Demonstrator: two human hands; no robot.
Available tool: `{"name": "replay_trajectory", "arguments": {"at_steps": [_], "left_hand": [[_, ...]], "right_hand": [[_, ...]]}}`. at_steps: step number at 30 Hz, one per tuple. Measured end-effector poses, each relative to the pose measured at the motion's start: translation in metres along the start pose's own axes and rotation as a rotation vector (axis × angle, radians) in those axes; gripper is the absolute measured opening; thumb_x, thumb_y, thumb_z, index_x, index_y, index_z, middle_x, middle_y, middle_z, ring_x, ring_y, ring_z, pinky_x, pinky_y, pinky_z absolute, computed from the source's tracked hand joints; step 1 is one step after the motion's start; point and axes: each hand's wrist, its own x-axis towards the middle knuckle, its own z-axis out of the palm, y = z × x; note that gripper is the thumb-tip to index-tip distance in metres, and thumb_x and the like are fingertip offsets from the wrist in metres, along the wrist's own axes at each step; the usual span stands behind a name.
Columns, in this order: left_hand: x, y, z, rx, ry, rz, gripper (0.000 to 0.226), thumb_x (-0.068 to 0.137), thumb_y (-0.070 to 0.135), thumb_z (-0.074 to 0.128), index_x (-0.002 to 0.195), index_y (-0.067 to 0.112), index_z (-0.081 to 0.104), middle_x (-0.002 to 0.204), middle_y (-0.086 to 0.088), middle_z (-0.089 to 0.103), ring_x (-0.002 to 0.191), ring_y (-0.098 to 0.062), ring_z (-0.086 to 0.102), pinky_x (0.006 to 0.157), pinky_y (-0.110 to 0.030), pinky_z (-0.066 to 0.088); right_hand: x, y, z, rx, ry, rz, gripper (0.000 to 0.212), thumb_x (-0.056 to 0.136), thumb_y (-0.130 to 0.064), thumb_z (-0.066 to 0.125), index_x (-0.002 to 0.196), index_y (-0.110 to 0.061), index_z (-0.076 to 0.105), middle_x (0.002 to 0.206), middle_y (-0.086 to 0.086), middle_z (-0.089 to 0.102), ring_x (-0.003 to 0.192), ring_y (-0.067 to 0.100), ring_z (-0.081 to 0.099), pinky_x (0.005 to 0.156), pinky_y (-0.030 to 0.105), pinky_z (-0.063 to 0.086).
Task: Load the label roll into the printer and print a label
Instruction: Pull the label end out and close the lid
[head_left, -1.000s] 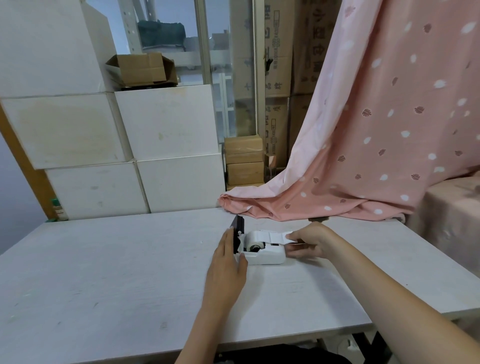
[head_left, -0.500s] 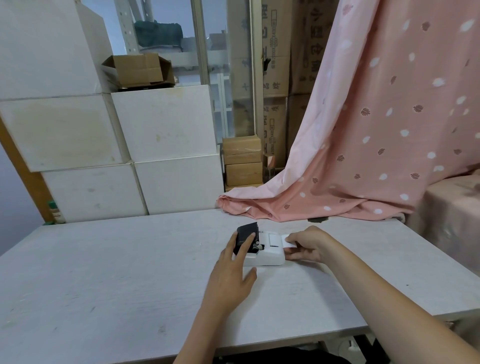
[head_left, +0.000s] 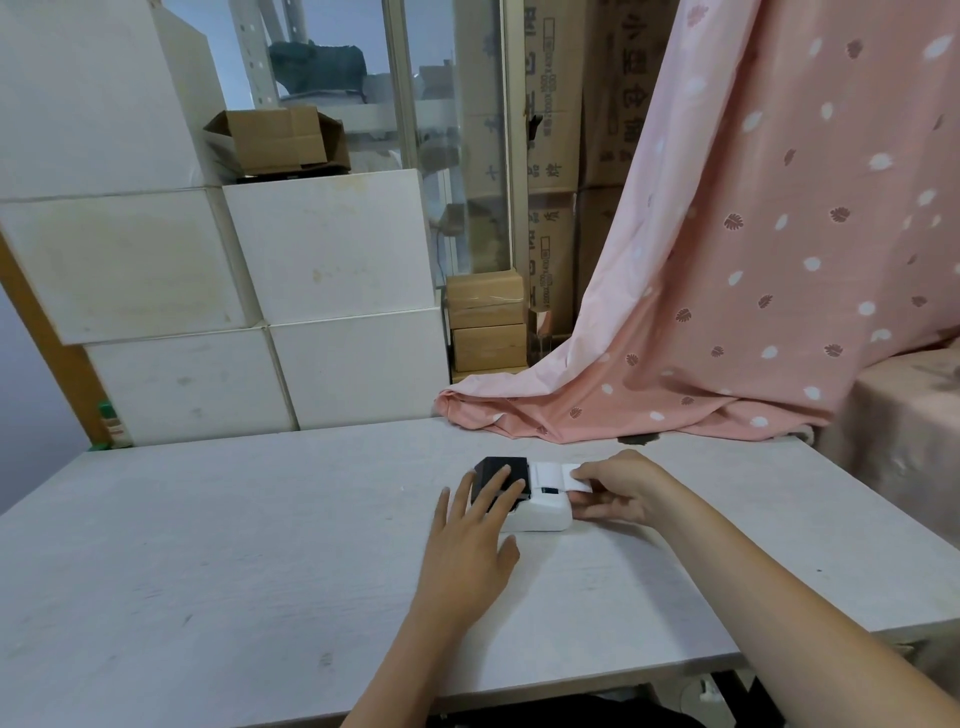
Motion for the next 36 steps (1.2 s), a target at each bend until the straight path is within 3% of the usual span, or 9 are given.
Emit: {"name": "replay_trajectory", "arguments": {"at_steps": [3,10,16,20,22,26,29,33,36], "left_hand": [[0.004,0.003,-0.003,0.007,-0.003,-0.009,0.059,0.098,0.033,0.046,0.154,0.035,0.031,0.163,0.019,0.024,0.155,-0.017,0.014,0.127,-0.050,0.008],[0.008,0.012,-0.002,0.074,0.042,-0.006,0.053,0.088,0.022,0.059,0.141,0.026,0.053,0.148,0.013,0.054,0.145,-0.021,0.042,0.120,-0.051,0.009],[0.010,0.016,0.004,0.114,0.075,-0.032,0.050,0.083,0.018,0.064,0.132,0.027,0.059,0.142,0.013,0.060,0.139,-0.024,0.050,0.116,-0.053,0.015],[0.011,0.020,0.001,0.080,0.081,-0.056,0.042,0.084,0.025,0.065,0.126,0.026,0.063,0.138,0.013,0.063,0.136,-0.023,0.052,0.115,-0.056,0.032],[0.011,0.021,0.000,0.073,0.088,-0.060,0.038,0.083,0.025,0.067,0.121,0.026,0.066,0.133,0.013,0.066,0.132,-0.022,0.056,0.112,-0.056,0.036],[0.007,0.023,0.003,-0.001,0.112,-0.077,0.045,0.086,0.024,0.062,0.131,0.025,0.059,0.142,0.013,0.058,0.141,-0.022,0.045,0.119,-0.051,0.026],[0.005,0.024,0.002,-0.072,0.079,-0.102,0.049,0.092,0.024,0.056,0.140,0.024,0.051,0.151,0.013,0.047,0.147,-0.024,0.033,0.123,-0.047,0.018],[0.001,0.023,-0.005,-0.280,0.070,-0.129,0.042,0.098,0.022,0.053,0.140,0.025,0.052,0.157,0.015,0.037,0.152,-0.016,0.020,0.118,-0.027,0.027],[0.000,0.020,-0.006,-0.319,0.103,-0.146,0.046,0.096,0.015,0.056,0.140,0.028,0.051,0.159,0.011,0.031,0.148,-0.011,0.023,0.107,-0.016,0.027]], "right_hand": [[-0.001,-0.002,0.003,0.025,0.029,-0.027,0.005,0.098,0.006,0.063,0.098,0.005,0.059,0.087,0.021,0.062,0.066,0.030,0.068,0.078,0.054,0.063],[-0.005,-0.013,0.009,0.021,0.021,-0.101,0.003,0.098,0.007,0.061,0.101,0.005,0.061,0.091,0.022,0.064,0.093,0.044,0.070,0.099,0.052,0.057],[0.001,-0.012,0.016,0.031,0.047,-0.153,0.013,0.102,-0.011,0.064,0.099,0.001,0.065,0.082,0.018,0.067,0.068,0.030,0.068,0.079,0.043,0.061],[0.005,-0.006,0.017,0.093,0.094,-0.203,0.019,0.099,-0.001,0.055,0.092,-0.006,0.072,0.099,0.016,0.072,0.085,0.030,0.068,0.083,0.039,0.056],[0.002,0.000,0.020,0.065,0.119,-0.230,0.041,0.094,0.012,0.046,0.087,-0.013,0.076,0.111,0.013,0.074,0.105,0.032,0.068,0.093,0.040,0.056],[-0.007,0.010,0.027,0.163,0.104,-0.278,0.024,0.091,0.007,0.070,0.105,-0.010,0.079,0.118,0.012,0.074,0.103,0.025,0.071,0.106,0.046,0.056],[-0.014,0.009,0.030,0.309,0.073,-0.322,0.026,0.099,0.009,0.061,0.122,0.001,0.069,0.105,0.010,0.071,0.090,0.021,0.071,0.103,0.042,0.057],[-0.017,0.014,0.024,0.077,0.095,-0.519,0.042,0.100,0.011,0.055,0.132,-0.015,0.063,0.120,-0.002,0.070,0.120,0.015,0.067,0.106,0.030,0.050],[-0.013,0.022,0.021,-0.104,0.115,-0.549,0.063,0.091,0.019,0.059,0.143,-0.016,0.057,0.139,0.005,0.063,0.134,0.017,0.058,0.103,0.025,0.045]]}}
